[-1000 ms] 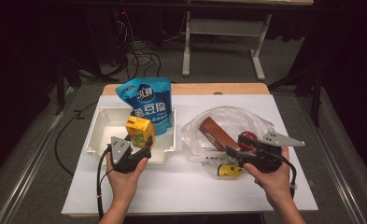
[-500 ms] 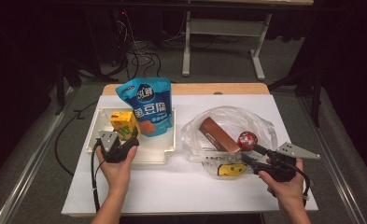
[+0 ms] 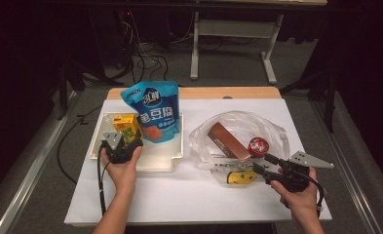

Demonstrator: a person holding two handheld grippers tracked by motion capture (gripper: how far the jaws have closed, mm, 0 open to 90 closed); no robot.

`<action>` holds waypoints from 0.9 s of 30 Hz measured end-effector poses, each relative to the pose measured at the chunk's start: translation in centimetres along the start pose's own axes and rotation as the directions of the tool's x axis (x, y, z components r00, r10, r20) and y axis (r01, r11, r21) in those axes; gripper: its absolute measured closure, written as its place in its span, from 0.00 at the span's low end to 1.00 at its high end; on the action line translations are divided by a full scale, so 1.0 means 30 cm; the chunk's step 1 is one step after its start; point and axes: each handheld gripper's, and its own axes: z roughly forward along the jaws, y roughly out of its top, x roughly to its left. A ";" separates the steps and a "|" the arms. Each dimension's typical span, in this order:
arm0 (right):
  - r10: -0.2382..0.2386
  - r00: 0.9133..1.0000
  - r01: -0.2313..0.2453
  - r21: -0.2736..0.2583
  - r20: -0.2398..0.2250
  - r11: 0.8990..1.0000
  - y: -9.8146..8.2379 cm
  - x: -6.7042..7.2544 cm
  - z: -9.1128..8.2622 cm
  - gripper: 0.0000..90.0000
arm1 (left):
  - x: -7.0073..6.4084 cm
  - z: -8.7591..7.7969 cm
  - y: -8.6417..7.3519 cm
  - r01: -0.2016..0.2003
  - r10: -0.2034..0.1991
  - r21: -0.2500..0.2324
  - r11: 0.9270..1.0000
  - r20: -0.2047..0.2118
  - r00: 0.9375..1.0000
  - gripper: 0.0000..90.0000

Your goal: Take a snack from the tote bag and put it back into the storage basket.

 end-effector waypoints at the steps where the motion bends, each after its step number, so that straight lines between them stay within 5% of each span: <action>1: 0.000 1.000 0.000 -0.001 0.000 1.000 0.000 -0.001 0.000 0.39 | 0.004 0.005 0.002 0.007 -0.007 0.000 1.000 -0.009 1.000 0.35; 6: 0.001 1.000 -0.001 0.003 -0.003 1.000 -0.003 -0.001 0.004 0.39 | 0.020 0.028 0.019 0.001 0.000 0.011 1.000 -0.051 0.999 0.35; 16: 0.004 1.000 -0.004 0.012 -0.007 1.000 -0.007 0.003 0.012 0.41 | 0.044 0.088 0.037 0.000 0.006 0.086 0.996 -0.070 0.997 0.34; 21: 0.006 1.000 -0.006 0.011 -0.010 1.000 -0.007 0.001 0.012 0.42 | 0.058 0.118 0.033 0.024 -0.016 0.112 0.993 -0.069 0.998 0.34; 27: -0.001 1.000 0.001 0.017 -0.012 1.000 -0.010 0.003 0.016 0.42 | 0.069 0.154 0.030 -0.010 0.016 0.138 0.990 -0.041 0.999 0.34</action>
